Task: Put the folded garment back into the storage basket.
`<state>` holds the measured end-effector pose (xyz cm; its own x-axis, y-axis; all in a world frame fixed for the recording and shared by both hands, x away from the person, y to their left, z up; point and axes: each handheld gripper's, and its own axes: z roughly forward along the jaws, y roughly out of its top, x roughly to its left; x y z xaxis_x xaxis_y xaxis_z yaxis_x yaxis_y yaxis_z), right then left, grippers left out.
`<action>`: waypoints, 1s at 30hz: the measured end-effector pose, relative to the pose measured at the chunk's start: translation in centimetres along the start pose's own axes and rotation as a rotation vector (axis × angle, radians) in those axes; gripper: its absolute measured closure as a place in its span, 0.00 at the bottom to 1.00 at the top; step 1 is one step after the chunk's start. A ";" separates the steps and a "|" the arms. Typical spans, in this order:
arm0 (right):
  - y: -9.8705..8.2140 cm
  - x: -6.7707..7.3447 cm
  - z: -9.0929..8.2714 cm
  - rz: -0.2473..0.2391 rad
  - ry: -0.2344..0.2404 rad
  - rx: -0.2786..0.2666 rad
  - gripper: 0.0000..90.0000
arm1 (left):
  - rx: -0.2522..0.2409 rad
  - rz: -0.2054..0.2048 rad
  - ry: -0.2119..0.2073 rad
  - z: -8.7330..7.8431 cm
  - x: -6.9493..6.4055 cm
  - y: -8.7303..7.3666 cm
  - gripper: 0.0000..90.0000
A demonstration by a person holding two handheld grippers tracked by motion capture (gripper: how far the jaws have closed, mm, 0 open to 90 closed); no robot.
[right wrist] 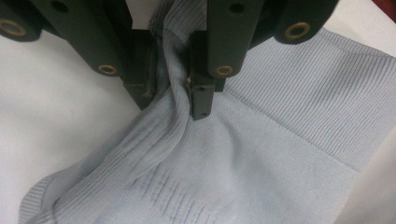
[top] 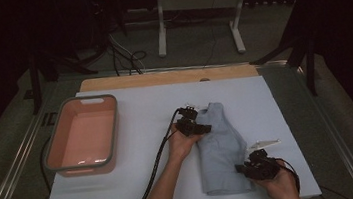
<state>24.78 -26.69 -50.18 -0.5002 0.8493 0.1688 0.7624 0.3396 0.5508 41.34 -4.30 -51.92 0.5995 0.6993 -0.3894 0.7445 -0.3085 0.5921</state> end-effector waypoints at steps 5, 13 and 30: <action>0.0 0.0 0.0 0.000 0.000 0.001 0.84 | 0.003 0.009 -0.021 0.2 -0.2 -0.1 0.82; 0.0 0.0 0.0 -0.002 0.001 -0.001 0.84 | -0.011 0.030 -0.018 -0.2 -0.5 0.0 0.95; 0.0 0.0 -0.2 0.020 0.013 -0.013 0.86 | -0.024 0.042 0.001 -1.1 -0.7 0.2 0.95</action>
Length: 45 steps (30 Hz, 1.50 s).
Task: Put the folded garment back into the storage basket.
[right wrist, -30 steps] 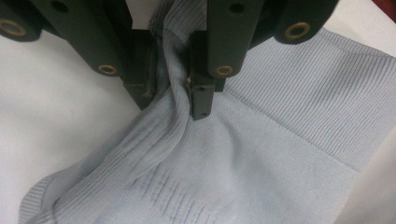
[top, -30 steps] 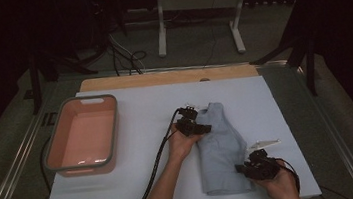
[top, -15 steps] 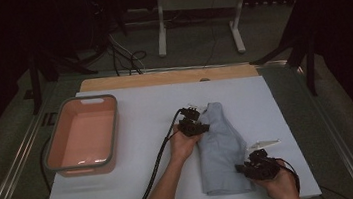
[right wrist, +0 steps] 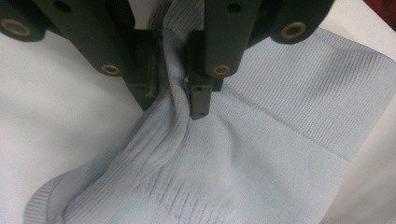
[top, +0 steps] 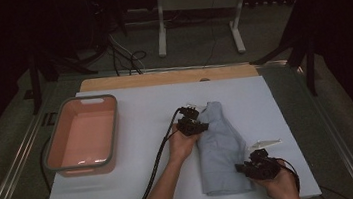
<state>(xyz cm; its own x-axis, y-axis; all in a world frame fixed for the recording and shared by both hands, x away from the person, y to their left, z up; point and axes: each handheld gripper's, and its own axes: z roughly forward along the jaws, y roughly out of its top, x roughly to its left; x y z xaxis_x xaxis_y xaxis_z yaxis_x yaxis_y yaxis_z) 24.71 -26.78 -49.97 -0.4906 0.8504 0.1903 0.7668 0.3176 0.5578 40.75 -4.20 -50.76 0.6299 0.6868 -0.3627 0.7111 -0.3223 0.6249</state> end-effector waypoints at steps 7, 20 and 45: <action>0.0 0.0 -0.1 0.004 0.009 -0.010 0.87 | 0.004 0.010 0.006 -0.5 0.0 0.1 0.95; 0.3 0.2 -0.1 0.006 0.022 -0.022 0.87 | 0.002 0.022 0.020 -1.7 0.0 0.2 0.95; 1.0 1.6 0.6 -0.022 0.029 -0.039 0.88 | -0.004 0.021 0.028 -3.5 1.0 -0.1 0.95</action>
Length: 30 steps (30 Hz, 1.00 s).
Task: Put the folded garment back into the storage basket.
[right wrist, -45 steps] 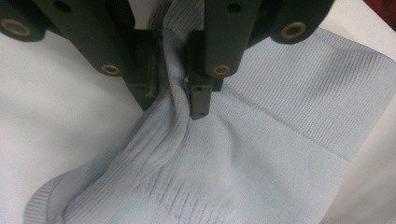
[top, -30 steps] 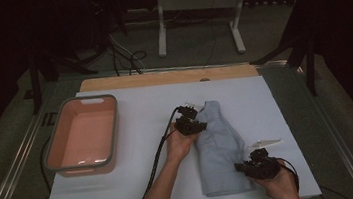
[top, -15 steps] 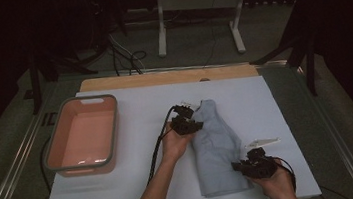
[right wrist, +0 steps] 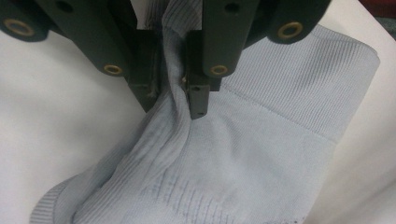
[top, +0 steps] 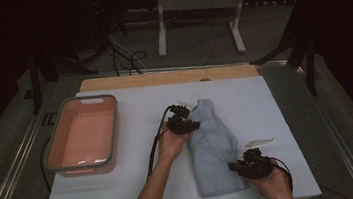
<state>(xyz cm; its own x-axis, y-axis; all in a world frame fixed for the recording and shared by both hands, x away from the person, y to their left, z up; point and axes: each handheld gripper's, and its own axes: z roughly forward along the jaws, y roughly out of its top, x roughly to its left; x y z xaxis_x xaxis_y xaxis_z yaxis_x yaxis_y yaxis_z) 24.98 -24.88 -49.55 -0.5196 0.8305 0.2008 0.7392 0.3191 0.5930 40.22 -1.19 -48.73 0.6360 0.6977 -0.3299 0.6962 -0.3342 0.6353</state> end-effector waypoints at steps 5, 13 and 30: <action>0.3 0.5 0.3 -0.013 0.004 0.001 0.88 | -0.001 -0.001 0.009 -0.3 0.3 0.0 0.95; 0.5 1.0 0.5 -0.015 0.011 -0.002 0.88 | 0.000 0.001 0.015 -0.6 0.4 0.0 0.95; 1.2 1.6 1.2 -0.018 0.048 -0.005 0.88 | -0.005 -0.001 0.030 -1.4 1.0 -0.1 0.95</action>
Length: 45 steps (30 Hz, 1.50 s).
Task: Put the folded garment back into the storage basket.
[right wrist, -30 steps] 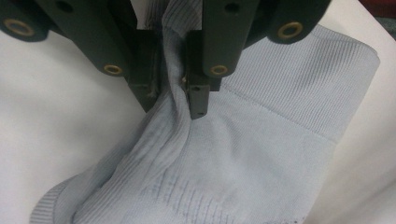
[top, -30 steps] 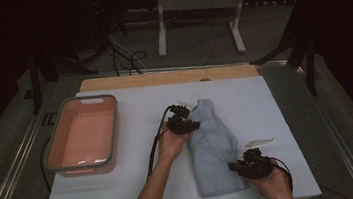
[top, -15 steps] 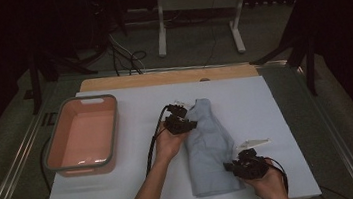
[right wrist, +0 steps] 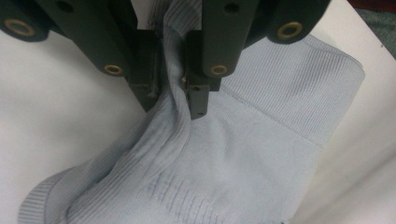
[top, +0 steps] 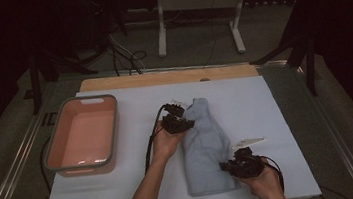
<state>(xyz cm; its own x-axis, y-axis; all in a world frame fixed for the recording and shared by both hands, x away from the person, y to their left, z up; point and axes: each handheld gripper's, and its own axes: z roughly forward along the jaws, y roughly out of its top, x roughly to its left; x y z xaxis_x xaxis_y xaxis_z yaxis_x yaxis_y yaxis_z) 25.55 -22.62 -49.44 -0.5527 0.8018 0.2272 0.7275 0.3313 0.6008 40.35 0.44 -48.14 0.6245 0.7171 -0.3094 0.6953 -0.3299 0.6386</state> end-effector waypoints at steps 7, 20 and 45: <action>0.4 0.4 0.4 -0.002 0.012 0.001 0.88 | -0.004 -0.007 0.006 -0.4 0.4 -0.1 0.95; 1.1 0.7 0.8 0.015 0.050 -0.010 0.88 | -0.007 -0.013 0.021 -1.3 1.2 -0.5 0.95; 3.6 2.7 1.4 0.032 0.152 -0.058 0.89 | -0.042 -0.030 0.052 -4.9 3.3 -0.6 0.95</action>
<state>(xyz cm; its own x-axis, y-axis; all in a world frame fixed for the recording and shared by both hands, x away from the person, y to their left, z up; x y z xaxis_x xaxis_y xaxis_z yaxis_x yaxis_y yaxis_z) 27.21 -18.56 -47.70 -0.5881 0.7253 0.3578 0.7234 0.2738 0.6339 40.28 6.03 -46.13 0.5833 0.7579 -0.2923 0.6972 -0.2824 0.6589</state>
